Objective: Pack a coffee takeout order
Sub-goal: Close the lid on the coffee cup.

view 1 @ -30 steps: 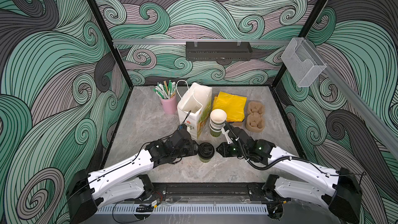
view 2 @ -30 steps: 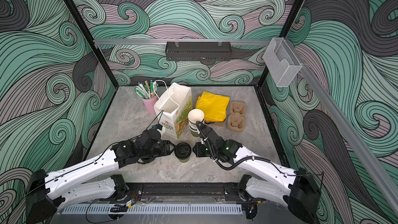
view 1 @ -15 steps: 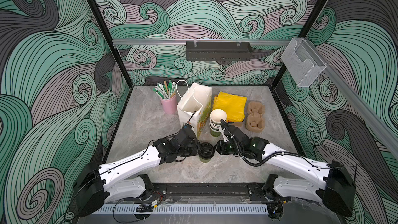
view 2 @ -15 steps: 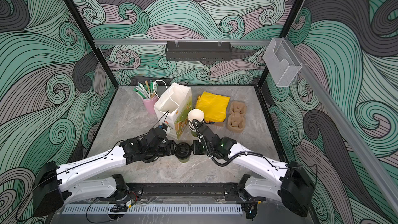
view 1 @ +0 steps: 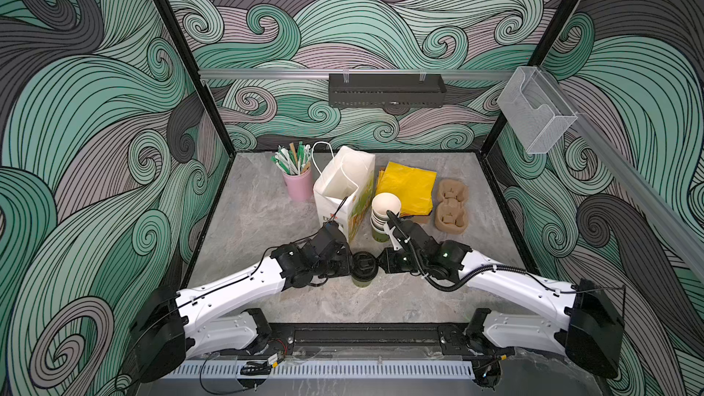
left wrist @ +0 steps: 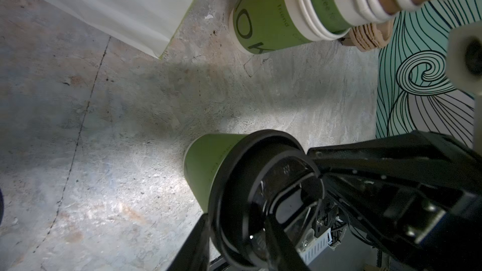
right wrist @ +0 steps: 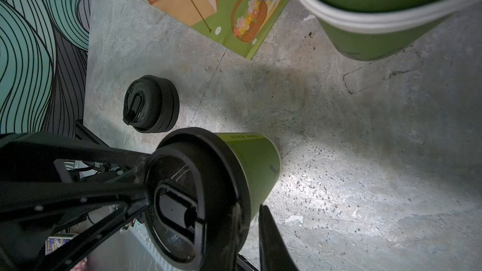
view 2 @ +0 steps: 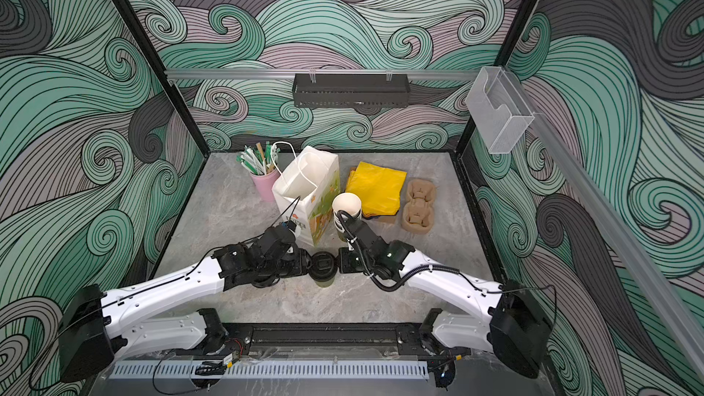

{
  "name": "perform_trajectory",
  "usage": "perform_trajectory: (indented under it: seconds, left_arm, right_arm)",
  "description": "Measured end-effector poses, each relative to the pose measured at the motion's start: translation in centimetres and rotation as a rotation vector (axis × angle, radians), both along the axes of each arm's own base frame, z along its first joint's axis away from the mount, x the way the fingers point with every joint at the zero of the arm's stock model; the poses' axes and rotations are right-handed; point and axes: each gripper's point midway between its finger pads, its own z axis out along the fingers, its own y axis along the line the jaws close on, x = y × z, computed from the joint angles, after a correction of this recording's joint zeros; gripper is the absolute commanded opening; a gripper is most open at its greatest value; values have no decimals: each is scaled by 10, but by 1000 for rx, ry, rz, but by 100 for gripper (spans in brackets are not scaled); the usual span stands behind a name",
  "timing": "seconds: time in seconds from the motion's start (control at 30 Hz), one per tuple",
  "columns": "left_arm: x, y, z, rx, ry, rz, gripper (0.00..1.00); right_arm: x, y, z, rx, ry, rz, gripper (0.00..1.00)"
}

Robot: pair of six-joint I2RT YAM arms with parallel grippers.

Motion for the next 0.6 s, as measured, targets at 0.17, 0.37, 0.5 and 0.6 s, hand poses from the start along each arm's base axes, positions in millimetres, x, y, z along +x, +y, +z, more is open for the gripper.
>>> perform_trajectory:
  seconds: [0.17, 0.37, 0.5, 0.6]
  left_arm:
    - [0, -1, 1, 1, -1, -3, 37]
    - [0, -1, 1, 1, 0, -3, 36]
    - [0, -1, 1, 1, 0, -2, 36]
    - [0, -1, 1, 1, 0, -3, 37]
  right_arm:
    - [-1, 0, 0, -2, 3, 2, 17]
    - [-1, -1, -1, -3, 5, 2, 17]
    - [-3, -2, 0, -7, 5, 6, 20]
    - [-5, -4, 0, -14, 7, 16, 36]
